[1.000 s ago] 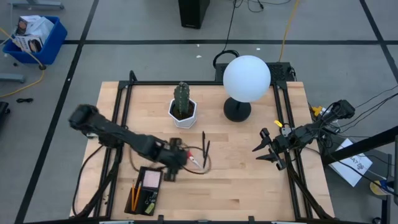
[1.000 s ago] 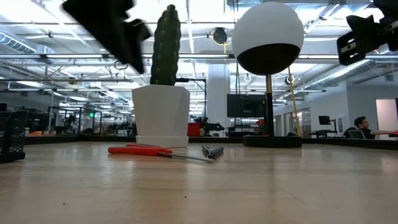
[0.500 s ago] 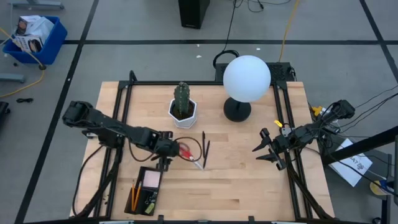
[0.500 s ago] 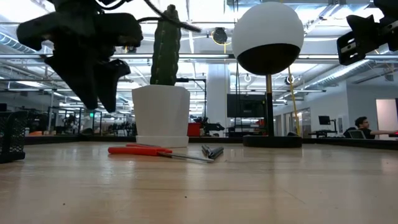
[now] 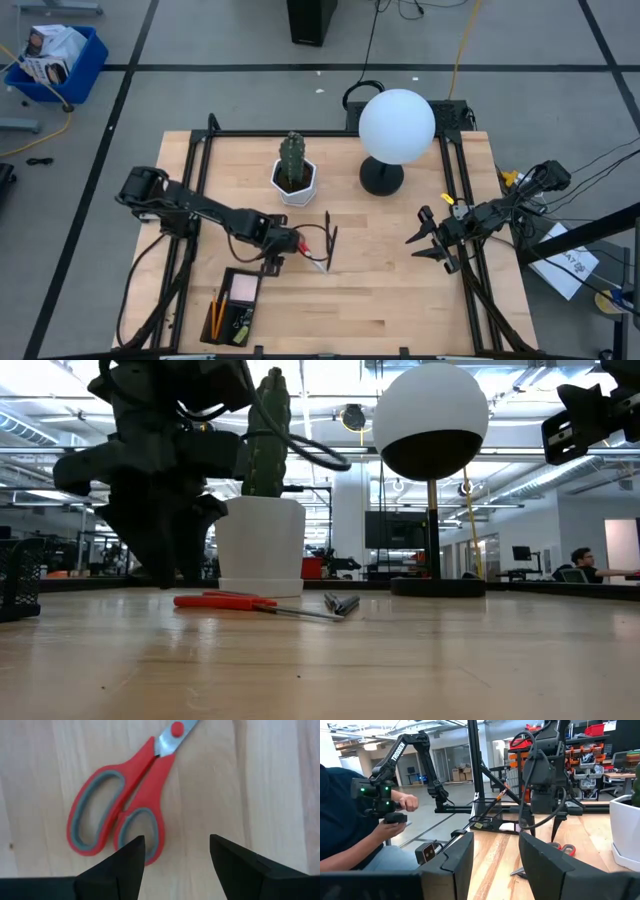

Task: Pick and place office supplies into organizer
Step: Put the scissor in the desk organizer

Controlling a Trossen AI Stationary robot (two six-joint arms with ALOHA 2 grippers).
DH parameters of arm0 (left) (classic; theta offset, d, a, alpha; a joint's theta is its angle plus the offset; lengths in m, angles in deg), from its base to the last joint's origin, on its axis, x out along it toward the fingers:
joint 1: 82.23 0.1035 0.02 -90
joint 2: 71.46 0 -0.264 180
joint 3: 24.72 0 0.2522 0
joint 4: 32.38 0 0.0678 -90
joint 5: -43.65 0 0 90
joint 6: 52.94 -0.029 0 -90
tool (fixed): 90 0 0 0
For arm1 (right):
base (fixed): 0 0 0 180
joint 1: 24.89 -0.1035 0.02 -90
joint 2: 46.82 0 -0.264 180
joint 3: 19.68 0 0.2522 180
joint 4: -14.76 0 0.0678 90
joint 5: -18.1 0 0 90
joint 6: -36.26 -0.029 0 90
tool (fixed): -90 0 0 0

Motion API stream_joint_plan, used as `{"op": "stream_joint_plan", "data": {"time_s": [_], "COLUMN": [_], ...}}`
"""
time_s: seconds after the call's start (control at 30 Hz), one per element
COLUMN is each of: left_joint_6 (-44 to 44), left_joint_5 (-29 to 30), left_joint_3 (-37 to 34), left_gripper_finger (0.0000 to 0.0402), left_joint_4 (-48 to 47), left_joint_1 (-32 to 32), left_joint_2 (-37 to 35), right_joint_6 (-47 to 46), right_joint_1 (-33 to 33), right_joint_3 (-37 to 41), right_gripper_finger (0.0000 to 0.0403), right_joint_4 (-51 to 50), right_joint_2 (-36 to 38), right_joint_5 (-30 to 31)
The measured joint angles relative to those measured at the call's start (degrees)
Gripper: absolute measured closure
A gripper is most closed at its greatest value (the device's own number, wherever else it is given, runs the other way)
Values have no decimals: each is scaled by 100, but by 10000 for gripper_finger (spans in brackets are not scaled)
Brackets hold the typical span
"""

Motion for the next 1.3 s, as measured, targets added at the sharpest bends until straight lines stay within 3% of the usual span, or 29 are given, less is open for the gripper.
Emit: {"op": "stream_joint_plan", "data": {"time_s": [0.33, 0.8, 0.93, 1.17, 1.3], "left_joint_6": [-90, -39, 95, 320, 681], "left_joint_5": [-125, -131, -90, -3, 119], "left_joint_3": [0, 28, 22, 16, 13], "left_gripper_finger": [201, 222, 260, 373, 382], "left_joint_4": [174, 365, 431, 475, 472], "left_joint_1": [128, 150, 150, 67, 17], "left_joint_2": [10, 615, 622, 633, 637], "right_joint_6": [0, 0, 0, 0, 0], "right_joint_1": [1, 0, -1, 0, 1], "right_joint_3": [-2, 0, -2, -2, -1], "right_gripper_finger": [250, 250, 250, 250, 250], "right_joint_4": [0, -2, -4, -2, -4], "right_joint_2": [0, -2, -2, -2, -2], "right_joint_5": [-1, 0, -1, 0, 1]}}
